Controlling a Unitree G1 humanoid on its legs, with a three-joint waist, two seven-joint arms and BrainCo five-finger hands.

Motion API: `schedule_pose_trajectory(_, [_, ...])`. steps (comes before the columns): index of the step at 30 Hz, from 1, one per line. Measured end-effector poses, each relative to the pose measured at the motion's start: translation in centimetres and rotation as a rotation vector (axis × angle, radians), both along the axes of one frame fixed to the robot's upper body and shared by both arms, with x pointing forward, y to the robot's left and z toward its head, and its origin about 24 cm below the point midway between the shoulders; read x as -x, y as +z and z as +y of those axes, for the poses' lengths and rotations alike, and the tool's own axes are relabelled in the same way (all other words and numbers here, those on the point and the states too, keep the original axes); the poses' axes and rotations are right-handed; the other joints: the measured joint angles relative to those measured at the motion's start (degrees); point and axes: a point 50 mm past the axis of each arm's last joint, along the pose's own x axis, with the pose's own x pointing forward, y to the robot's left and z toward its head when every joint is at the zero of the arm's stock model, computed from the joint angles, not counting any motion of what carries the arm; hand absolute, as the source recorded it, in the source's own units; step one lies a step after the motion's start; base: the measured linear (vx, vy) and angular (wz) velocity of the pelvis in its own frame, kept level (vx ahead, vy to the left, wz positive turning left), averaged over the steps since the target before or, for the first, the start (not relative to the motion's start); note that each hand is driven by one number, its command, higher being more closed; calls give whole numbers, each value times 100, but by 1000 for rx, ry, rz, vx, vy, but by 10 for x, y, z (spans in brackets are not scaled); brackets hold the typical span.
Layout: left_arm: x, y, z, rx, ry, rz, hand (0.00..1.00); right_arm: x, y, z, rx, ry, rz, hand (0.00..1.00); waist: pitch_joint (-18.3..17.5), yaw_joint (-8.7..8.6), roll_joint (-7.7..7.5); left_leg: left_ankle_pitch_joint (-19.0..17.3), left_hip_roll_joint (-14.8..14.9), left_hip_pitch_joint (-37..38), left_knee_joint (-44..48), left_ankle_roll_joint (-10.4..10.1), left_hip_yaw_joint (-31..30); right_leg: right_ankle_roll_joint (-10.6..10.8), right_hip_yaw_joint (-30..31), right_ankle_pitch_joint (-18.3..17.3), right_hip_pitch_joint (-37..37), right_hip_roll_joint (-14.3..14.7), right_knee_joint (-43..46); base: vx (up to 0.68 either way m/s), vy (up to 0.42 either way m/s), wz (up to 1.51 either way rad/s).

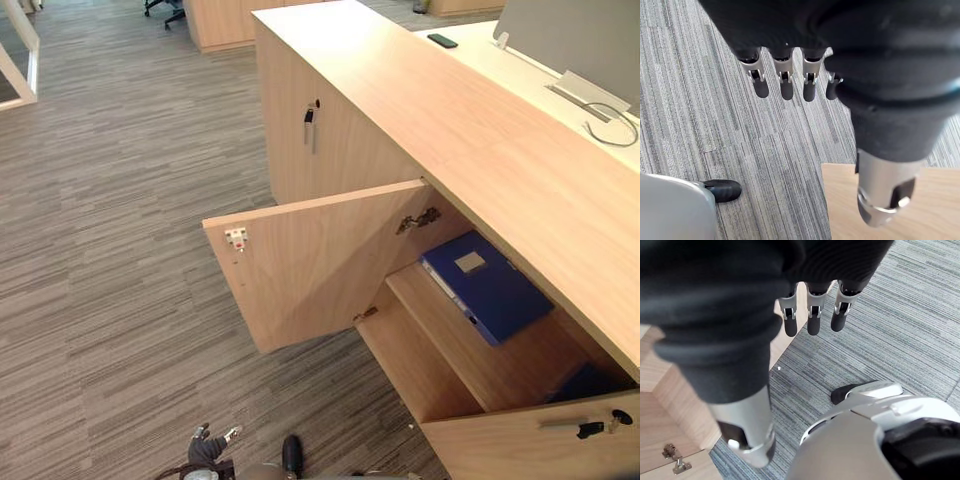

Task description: Walk over to the cabinet, pick up the folder, carry it to the office cabinet, place the folder inside the office cabinet, then close the office cabinet door

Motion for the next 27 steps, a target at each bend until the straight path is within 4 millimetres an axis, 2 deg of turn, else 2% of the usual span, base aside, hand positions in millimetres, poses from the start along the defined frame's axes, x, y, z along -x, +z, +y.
schedule_pose_trajectory(5, [2, -3, -2, 7, 6, 19, 0, -1, 0, -4, 7, 13, 11, 0, 7, 5, 102, 437, 130, 285, -557, -157, -259, -46, -163, 27, 76, 139, 16, -69, -98, 19])
schedule_pose_trajectory(10, [4, -4, -3, 18, 22, 26, 0, -1, 0, -8, 20, 16, 13, 0, 6, -16, 206, 497, 208, 291, -586, -236, -294, -84, -163, 47, 75, 231, 42, -116, -40, 1])
schedule_pose_trajectory(17, [5, -1, 5, 11, 111, 7, 0, -3, 1, -9, 30, 39, 8, 0, 27, -59, 235, 481, 239, 251, -548, -275, -209, -109, -168, 45, 82, 258, 20, -45, 2, 2])
schedule_pose_trajectory(19, [-5, 5, 11, -3, 154, -43, 0, -3, 2, -10, 33, 26, 3, 0, 92, -144, 224, -11, 332, -163, 60, -342, 351, -128, -447, 163, 96, 91, 12, 6, 12, 42])
schedule_pose_trajectory(20, [-19, 13, 14, -11, 164, -109, 0, -1, 2, -12, 37, 12, 3, 0, 202, -154, 244, -348, 672, -434, 760, -406, 1186, -115, -579, 177, 132, 13, 30, 7, -9, 45])
schedule_pose_trajectory(21, [-25, 18, 16, -18, 165, -138, 0, 0, 2, -15, 41, -7, 4, 0, 246, -142, 304, -390, 851, -510, 1014, -375, 1343, -114, -599, 176, 153, -6, 48, 36, 12, 25])
schedule_pose_trajectory(22, [-30, 24, 22, -34, 186, -182, 0, 1, 4, -22, 58, -26, 4, 0, 294, -142, 407, -445, 1092, -580, 1330, -392, 1305, -108, -600, 172, 189, -96, 105, 73, 64, -5])
schedule_pose_trajectory(24, [-34, 33, 38, -73, 221, -224, 0, -1, 6, -30, 82, -29, -10, 0, 300, -167, 445, -544, 1357, -632, 1636, -473, 1059, -57, -580, 175, 217, -291, 180, 103, 121, -18])
schedule_pose_trajectory(25, [-36, 41, 53, -111, 240, -251, 0, -1, 8, -35, 94, -44, -15, 0, 279, -182, 486, -626, 1527, -634, 1752, -621, 739, 18, -483, 180, 228, -388, 193, 112, 231, -36])
schedule_pose_trajectory(26, [-38, 48, 65, -146, 258, -280, 0, -1, 8, -39, 104, -48, -16, 0, 261, -180, 522, -716, 1537, -634, 1782, -907, 419, 116, -404, 211, 196, -453, 202, 85, 282, -41])
schedule_pose_trajectory(27, [-41, 57, 79, -192, 269, -304, 0, -1, 8, -39, 103, -49, -15, 0, 220, -147, 518, -723, 1395, -659, 1863, -859, 382, 192, -312, 268, 107, -500, 181, -2, 326, -8])
